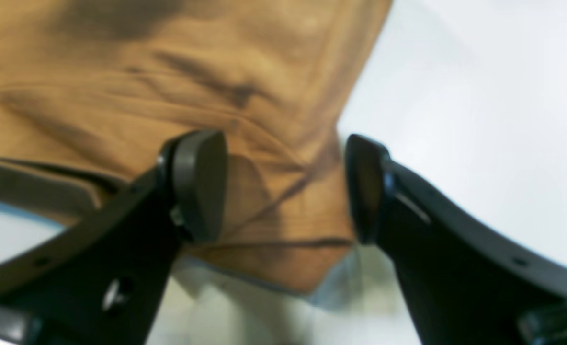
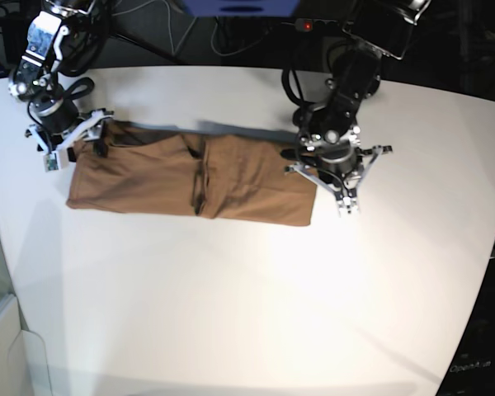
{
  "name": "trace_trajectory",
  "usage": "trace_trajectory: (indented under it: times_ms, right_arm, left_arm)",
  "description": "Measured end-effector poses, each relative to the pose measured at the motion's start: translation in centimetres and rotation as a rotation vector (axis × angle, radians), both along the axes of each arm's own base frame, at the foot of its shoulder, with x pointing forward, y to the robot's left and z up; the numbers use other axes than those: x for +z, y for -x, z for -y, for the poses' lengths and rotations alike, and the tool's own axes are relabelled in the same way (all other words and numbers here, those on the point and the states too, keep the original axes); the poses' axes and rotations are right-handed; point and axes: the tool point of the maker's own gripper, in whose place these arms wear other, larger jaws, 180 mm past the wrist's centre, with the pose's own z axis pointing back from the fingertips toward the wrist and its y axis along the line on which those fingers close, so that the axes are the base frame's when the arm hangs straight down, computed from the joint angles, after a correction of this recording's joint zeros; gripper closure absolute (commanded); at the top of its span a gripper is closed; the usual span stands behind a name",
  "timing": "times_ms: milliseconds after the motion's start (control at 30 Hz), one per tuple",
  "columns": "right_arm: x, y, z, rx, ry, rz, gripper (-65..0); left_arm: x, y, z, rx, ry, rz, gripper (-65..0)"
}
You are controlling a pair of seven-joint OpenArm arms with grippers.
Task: Fold the T-shirt properly
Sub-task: 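Open the right gripper and release the other strip end, then move the right gripper over the strip end and grasp it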
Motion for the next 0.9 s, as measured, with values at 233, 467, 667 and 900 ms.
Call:
trace_trajectory:
  times_ms: [233,467,667,900]
  right_arm:
    - [-0.1,-0.2,-0.6,0.034,0.005,-0.005,-28.9]
    - [0.0,-1.0,-2.0,0.153,0.04,-0.015,-6.4]
    - [1.1,-1.3,-1.8,0.179,0.079,0.002,-6.4]
    - [4.4,-2.6,-3.8,0.271,0.13,0.089,-6.4]
  left_arm:
    - [0.0,0.0,0.3,0.003,0.006,0.001,-2.7]
    - [-0.1,0.1,1.6,-0.032,0.005,0.003,-2.7]
    - [-0.1,0.1,2.0,-0.044,0.007,0.003,-2.7]
    - [-0.1,0.1,2.0,-0.044,0.007,0.003,-2.7]
